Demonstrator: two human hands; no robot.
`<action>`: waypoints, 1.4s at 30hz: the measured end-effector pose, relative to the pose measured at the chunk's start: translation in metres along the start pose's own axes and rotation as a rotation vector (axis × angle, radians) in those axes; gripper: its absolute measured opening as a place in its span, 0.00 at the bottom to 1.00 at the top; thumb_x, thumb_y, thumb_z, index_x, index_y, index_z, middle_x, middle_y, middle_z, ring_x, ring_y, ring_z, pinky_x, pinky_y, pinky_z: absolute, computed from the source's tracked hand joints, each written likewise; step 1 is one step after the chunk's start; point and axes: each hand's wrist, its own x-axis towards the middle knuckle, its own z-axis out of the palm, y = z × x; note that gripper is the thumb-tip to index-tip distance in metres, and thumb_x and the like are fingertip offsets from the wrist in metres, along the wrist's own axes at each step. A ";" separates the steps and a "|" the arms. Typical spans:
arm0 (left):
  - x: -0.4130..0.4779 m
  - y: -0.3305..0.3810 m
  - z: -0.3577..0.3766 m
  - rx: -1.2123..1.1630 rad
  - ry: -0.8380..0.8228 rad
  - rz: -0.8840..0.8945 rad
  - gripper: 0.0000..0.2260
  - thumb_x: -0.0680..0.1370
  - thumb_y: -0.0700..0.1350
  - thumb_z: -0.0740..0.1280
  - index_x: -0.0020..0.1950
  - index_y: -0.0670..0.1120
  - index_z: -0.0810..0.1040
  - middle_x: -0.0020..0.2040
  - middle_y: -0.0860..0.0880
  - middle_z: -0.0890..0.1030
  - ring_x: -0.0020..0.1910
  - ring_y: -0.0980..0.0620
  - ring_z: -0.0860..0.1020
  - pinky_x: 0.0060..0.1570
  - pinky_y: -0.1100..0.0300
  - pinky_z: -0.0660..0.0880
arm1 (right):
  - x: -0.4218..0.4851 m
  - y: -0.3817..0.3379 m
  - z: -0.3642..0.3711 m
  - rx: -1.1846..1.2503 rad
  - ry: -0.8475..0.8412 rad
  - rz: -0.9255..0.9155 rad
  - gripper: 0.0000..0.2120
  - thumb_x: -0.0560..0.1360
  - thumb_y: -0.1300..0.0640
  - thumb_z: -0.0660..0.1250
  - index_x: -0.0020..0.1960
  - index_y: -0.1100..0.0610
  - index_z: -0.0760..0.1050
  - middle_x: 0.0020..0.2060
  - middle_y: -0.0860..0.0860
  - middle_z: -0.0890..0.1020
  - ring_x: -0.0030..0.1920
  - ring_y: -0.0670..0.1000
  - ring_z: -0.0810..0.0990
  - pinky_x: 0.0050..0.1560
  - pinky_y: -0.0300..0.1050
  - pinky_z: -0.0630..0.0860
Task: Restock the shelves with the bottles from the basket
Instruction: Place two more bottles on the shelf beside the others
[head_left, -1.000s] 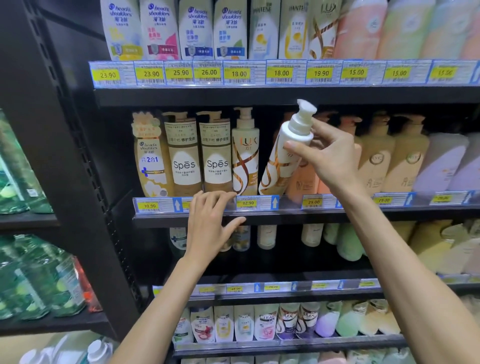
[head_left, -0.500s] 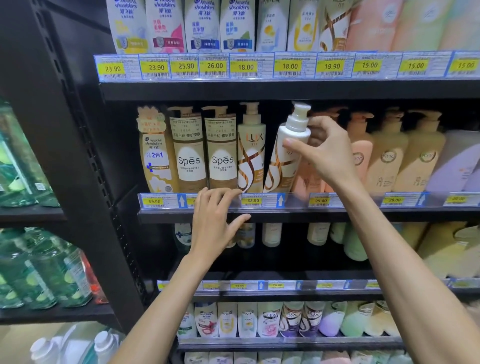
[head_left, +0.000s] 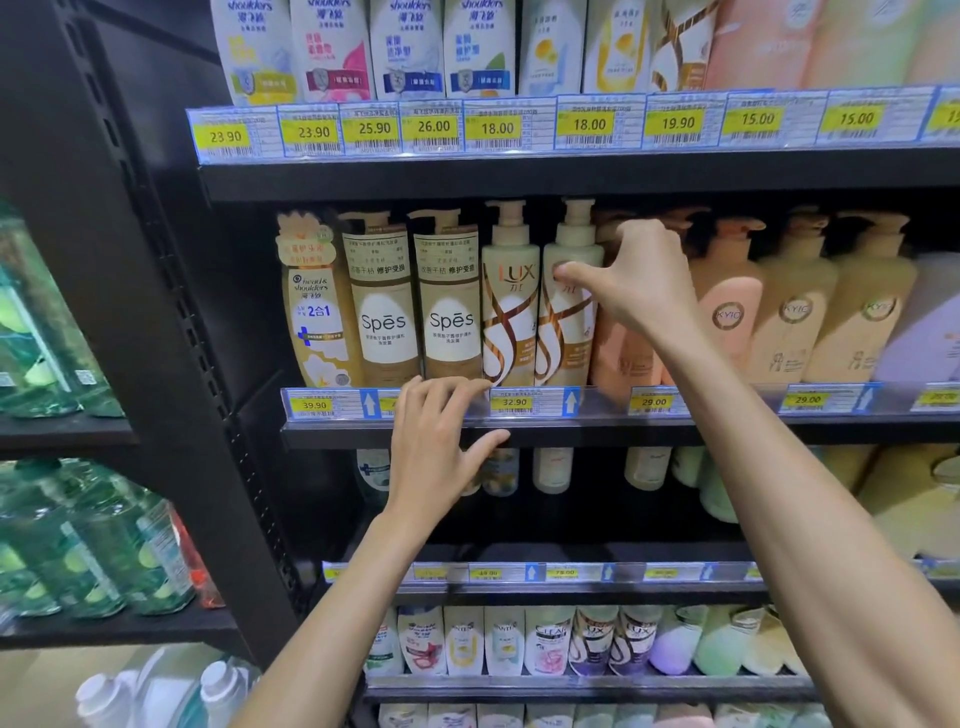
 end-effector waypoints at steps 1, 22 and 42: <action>0.000 0.000 0.000 0.002 -0.003 -0.001 0.23 0.74 0.56 0.76 0.65 0.49 0.78 0.57 0.52 0.79 0.60 0.49 0.73 0.73 0.47 0.64 | 0.003 0.000 0.001 0.002 -0.010 0.008 0.28 0.68 0.43 0.77 0.29 0.55 0.61 0.26 0.48 0.67 0.27 0.47 0.63 0.27 0.46 0.57; 0.001 -0.002 0.003 0.014 0.009 0.003 0.22 0.74 0.57 0.74 0.65 0.50 0.77 0.57 0.53 0.78 0.60 0.51 0.72 0.74 0.51 0.60 | 0.014 0.007 0.003 0.004 -0.120 0.047 0.24 0.71 0.46 0.75 0.32 0.57 0.63 0.27 0.54 0.72 0.31 0.55 0.71 0.31 0.48 0.68; -0.002 -0.013 -0.002 0.031 -0.039 0.111 0.23 0.75 0.52 0.73 0.67 0.50 0.73 0.58 0.52 0.74 0.60 0.48 0.71 0.70 0.50 0.63 | 0.006 0.000 0.006 0.039 -0.108 0.161 0.17 0.72 0.50 0.74 0.37 0.56 0.67 0.27 0.52 0.82 0.26 0.43 0.82 0.19 0.31 0.68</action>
